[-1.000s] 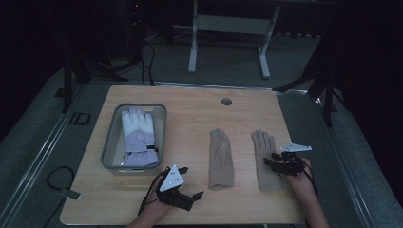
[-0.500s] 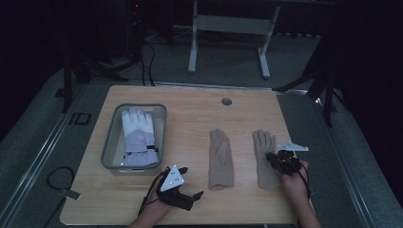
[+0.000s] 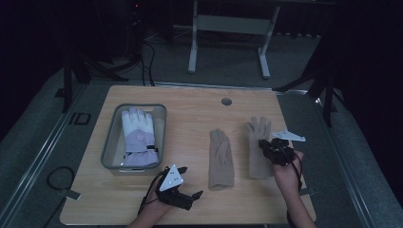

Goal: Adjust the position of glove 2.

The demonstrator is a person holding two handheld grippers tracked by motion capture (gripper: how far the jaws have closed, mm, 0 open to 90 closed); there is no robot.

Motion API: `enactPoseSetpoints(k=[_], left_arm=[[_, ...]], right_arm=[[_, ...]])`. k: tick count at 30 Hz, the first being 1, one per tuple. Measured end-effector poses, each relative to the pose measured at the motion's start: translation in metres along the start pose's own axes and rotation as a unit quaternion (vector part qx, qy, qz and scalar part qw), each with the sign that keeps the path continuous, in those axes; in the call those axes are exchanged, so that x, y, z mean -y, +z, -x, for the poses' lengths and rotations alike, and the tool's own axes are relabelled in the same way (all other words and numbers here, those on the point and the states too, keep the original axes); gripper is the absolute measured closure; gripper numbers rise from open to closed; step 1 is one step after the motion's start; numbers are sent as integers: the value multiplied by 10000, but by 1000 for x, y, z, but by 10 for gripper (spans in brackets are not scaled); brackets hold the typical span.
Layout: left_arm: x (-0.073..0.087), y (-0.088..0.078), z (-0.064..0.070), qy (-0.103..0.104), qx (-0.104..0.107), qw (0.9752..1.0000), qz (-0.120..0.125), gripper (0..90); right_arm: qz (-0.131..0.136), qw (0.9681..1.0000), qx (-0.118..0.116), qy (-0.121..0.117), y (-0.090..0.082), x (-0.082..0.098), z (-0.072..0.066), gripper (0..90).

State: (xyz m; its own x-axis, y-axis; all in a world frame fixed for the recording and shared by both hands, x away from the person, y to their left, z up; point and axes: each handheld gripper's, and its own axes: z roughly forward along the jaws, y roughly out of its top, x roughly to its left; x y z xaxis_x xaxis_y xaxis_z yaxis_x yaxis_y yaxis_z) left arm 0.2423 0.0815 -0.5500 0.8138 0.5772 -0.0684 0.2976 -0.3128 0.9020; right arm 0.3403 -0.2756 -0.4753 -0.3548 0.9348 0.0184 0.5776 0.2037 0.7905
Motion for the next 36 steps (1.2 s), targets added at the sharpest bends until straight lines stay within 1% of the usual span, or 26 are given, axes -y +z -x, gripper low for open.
enactPoseSetpoints(k=[2,3,4,5,6,7,8,9,11,12,14,17,19,20,26,29,30,33,34,36], left_arm=[[0,0,0,-1,-2,10000,6,20],[0,-1,0,13,-13,10000,5,19],[0,-1,0,12,-16,10000,15,19],[0,-1,-1,11,-25,10000,19,20],[0,-1,-1,6,-27,10000,20,20],[0,-2,-1,9,-31,10000,19,19],[0,-2,-1,0,-30,10000,26,19],[0,-2,-1,0,-31,10000,22,20],[0,-2,-1,18,-34,10000,13,19],[0,-2,-1,20,-34,10000,16,19],[-1,-2,-1,24,-29,10000,14,19],[-1,-3,-1,26,-39,10000,19,20],[-1,-3,-1,39,-43,10000,32,20],[-1,-3,-1,46,-50,10000,41,20],[-1,-4,-1,28,-42,10000,64,20],[-1,-4,-1,37,-43,10000,58,19],[-1,-4,-1,33,-38,10000,56,20],[-1,-4,-1,28,-36,10000,60,20],[-1,-4,-1,31,-41,10000,59,20],[-1,-4,-1,27,-40,10000,63,20]], right_arm=[[73,10000,-48,35,-1,-6,-9,840],[140,9998,-151,20,-1,-10,-19,840],[140,9998,-151,20,-1,-10,-19,840],[150,9997,-200,14,0,-13,-30,840],[150,9997,-200,14,0,-13,-30,840],[136,9995,-275,20,4,-14,-39,840],[136,9995,-275,20,4,-14,-39,840],[121,9995,-291,47,5,-15,-42,840],[107,9993,-357,73,9,-18,-52,840],[118,9991,-405,74,11,-19,-59,840],[163,9986,-497,76,13,-21,-68,840],[189,9981,-575,61,16,-21,-80,839],[174,9983,-563,6,19,-20,-88,839],[139,9981,-597,48,22,-18,-92,839],[-38,9983,-563,162,37,-6,-102,837],[-137,9981,-569,188,45,-2,-103,837],[-175,9979,-572,239,47,0,-103,836],[-243,9982,-499,217,52,3,-103,835],[-310,9977,-548,247,54,5,-103,834],[-391,9975,-533,248,58,9,-103,832]])
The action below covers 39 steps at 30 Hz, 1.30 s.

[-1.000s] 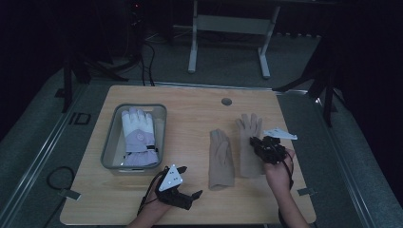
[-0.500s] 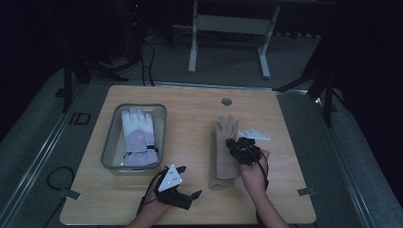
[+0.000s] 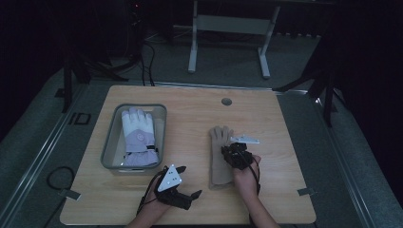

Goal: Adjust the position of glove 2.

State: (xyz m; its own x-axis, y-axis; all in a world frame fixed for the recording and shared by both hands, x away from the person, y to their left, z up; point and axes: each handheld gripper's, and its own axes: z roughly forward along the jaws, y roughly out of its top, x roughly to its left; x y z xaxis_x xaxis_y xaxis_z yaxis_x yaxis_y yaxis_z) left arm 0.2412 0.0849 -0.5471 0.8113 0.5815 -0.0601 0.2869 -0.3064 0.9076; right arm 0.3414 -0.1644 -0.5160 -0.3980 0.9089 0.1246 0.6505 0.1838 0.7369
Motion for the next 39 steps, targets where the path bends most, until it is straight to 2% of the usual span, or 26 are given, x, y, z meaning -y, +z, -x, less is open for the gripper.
enactPoseSetpoints(k=[9,11,13,14,15,16,18,19,20,21,22,24,26,27,28,30,31,32,33,34,36,38,39], left_arm=[[0,1,0,-14,37,10000,0,19],[0,1,0,-20,43,10000,-1,19],[0,1,0,-16,48,10000,6,20],[0,1,1,-12,52,10000,13,20],[0,1,1,-14,59,10000,23,20],[0,1,1,-18,63,10000,25,20],[0,1,1,-13,72,10000,43,19],[0,1,1,2,71,10000,50,19],[0,1,1,3,61,10000,51,20],[0,1,1,8,73,10000,62,20],[0,1,1,8,73,10000,62,20],[0,1,1,31,48,10000,62,20],[0,2,1,46,64,9999,78,20],[0,2,1,60,80,9999,73,21],[0,2,1,61,103,9999,79,21],[1,3,1,76,148,9998,81,22],[1,4,1,90,167,9998,75,30],[1,4,1,91,184,9998,71,34],[1,5,1,84,215,9997,62,34],[1,5,1,74,245,9996,75,34],[0,7,0,-44,397,9992,23,34],[-1,8,0,-112,469,9988,-103,39],[-3,8,1,-157,548,9983,-88,43]], right_arm=[[-158,9998,-64,71,12,9,1,812],[-222,9997,-37,-32,17,11,1,792],[-221,9997,-55,-38,17,12,0,756],[-198,9998,-99,-29,16,11,1,698],[-186,9996,-193,-54,14,9,2,599],[-186,9996,-193,-54,14,9,2,599],[-134,9995,-227,-188,10,6,3,469],[-110,9993,-258,-259,8,5,3,436],[-39,9988,-327,-350,5,3,5,372],[-38,9975,-577,-399,2,1,10,269],[-38,9975,-577,-399,2,1,10,269],[-71,9953,-859,-452,1,1,14,153],[-62,9922,-1075,-623,-1,2,18,127],[-107,9919,-1042,-714,-2,2,19,137],[-97,9902,-1101,-850,-3,3,21,138],[-79,9856,-1396,-954,-5,4,27,146],[-62,9844,-1465,-977,-6,4,29,162],[-12,9810,-1650,-1021,-7,5,34,171],[117,9783,-1703,-1177,-10,5,40,171],[117,9783,-1703,-1177,-10,5,40,171],[220,9745,-1819,-1296,-15,4,45,166],[243,9725,-1958,-1239,-19,2,50,164],[273,9724,-1981,-1201,-20,2,52,159]])
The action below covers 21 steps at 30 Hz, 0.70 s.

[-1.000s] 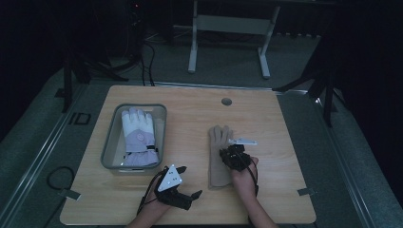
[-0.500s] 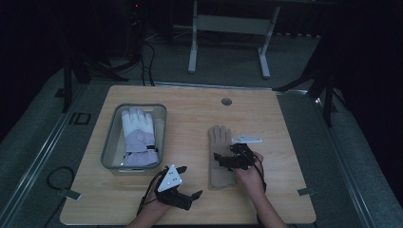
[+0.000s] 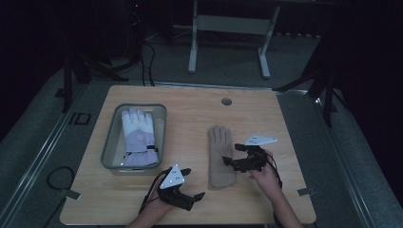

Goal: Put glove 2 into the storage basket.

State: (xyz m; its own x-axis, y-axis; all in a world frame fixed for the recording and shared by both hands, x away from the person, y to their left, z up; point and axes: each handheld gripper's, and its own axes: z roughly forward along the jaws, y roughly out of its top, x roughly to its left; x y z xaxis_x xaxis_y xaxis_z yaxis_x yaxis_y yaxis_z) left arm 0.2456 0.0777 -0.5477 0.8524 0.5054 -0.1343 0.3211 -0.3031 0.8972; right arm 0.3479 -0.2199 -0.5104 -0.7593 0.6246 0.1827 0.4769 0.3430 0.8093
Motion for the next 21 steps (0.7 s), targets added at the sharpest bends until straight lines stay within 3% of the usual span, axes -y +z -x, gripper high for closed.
enactPoseSetpoints(k=[2,4,9,11,12,14,15,16,20,21], left_arm=[[-4,-1,0,-37,145,9999,59,49],[-8,-2,-1,-4,220,9996,152,68],[-17,6,-2,229,522,9984,59,114],[-21,14,1,385,708,9967,-89,133],[-23,20,3,570,784,9951,-219,141],[-27,31,4,737,964,9914,-496,148],[-28,35,5,805,981,9904,-550,151],[-30,42,5,913,1028,9885,-624,160],[-38,56,3,1097,1055,9859,-700,225],[-38,56,3,1097,1055,9859,-700,234]], right_arm=[[-48,9998,-19,182,-4,-2,4,131],[58,9999,87,98,-8,-2,5,131],[14,10000,-16,-37,-9,-8,11,136],[78,10000,40,-6,-8,-11,16,186],[87,9999,56,37,-7,-13,19,196],[84,9998,114,123,-2,-17,28,244],[53,9996,228,183,2,-19,35,256],[42,9995,197,234,5,-21,39,263],[-178,9985,245,462,33,-25,54,249],[-178,9985,245,462,33,-25,54,249]])
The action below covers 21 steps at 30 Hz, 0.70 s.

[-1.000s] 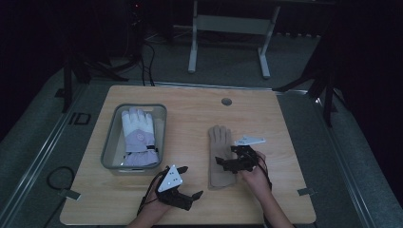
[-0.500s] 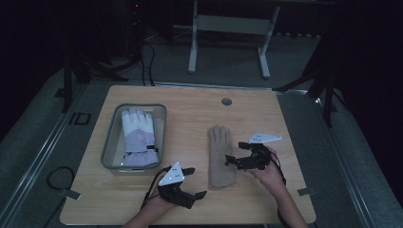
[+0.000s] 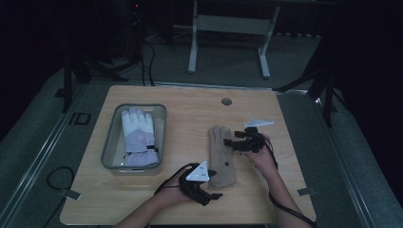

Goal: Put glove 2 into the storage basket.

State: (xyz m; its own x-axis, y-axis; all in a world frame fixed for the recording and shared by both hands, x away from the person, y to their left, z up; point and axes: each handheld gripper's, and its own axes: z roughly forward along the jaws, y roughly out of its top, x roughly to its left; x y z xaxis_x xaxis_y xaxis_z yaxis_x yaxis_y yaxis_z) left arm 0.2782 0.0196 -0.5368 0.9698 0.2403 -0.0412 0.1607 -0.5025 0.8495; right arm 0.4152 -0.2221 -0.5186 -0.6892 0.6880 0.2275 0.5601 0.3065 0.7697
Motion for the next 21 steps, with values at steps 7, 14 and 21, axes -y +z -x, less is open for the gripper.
enactPoseSetpoints(k=[7,14,21], left_arm=[[-5,9,-14,85,11,9997,-212,326],[3,13,-15,129,-48,9991,-410,336],[5,21,-10,426,-262,9961,-728,319]], right_arm=[[-423,9990,43,112,29,5,6,260],[-800,9965,-208,-83,37,9,-1,593],[-722,9970,64,-261,35,11,-12,626]])
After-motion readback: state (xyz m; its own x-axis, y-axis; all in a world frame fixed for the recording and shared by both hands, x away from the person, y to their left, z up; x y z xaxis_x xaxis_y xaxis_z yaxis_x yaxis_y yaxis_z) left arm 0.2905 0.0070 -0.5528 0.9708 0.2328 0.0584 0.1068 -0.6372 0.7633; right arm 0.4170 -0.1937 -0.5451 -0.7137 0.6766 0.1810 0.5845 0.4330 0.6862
